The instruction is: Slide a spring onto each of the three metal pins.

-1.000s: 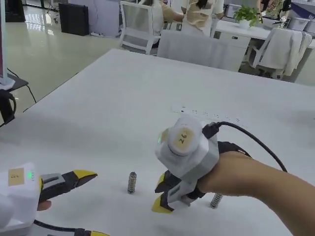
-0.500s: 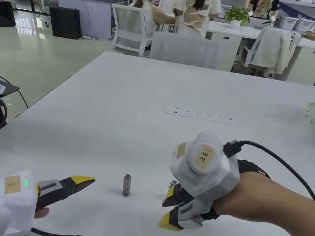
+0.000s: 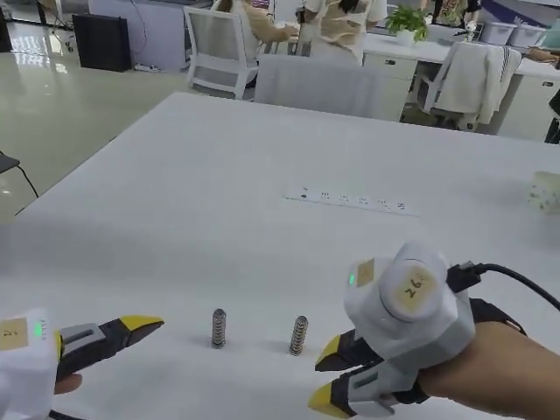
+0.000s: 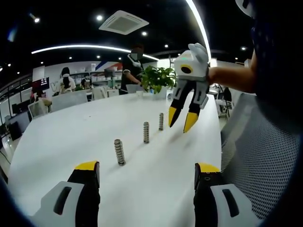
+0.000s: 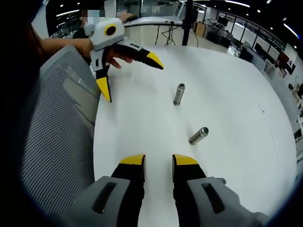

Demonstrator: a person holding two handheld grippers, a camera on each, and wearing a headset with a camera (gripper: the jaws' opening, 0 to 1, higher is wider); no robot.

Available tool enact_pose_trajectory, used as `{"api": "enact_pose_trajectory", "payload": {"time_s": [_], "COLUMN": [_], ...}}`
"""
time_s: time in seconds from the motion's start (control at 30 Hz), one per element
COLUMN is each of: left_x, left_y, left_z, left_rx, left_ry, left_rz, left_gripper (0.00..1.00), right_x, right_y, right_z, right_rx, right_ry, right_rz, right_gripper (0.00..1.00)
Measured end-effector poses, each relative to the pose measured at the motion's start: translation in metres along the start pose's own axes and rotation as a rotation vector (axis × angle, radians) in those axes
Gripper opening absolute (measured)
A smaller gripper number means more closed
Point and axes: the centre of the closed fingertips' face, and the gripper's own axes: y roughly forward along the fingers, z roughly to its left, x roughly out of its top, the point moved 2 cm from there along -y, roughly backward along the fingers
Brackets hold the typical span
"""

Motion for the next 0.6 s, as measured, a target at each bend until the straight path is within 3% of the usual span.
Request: {"api": "enact_pose_trajectory", "payload": {"time_s": [0.6], "left_x": [0.0], "left_y": [0.004], "left_z": [-0.001], "left_rx": [-0.016], "left_ry": [-0.002], "left_rz": [0.003], "left_gripper": [0.79], "right_x": [-0.038], "right_y": [-0.032], "right_z": [-0.014], "right_rx": [-0.101], "right_ry": [0.166], "right_rz": [-0.09], "right_gripper": [0.22]}}
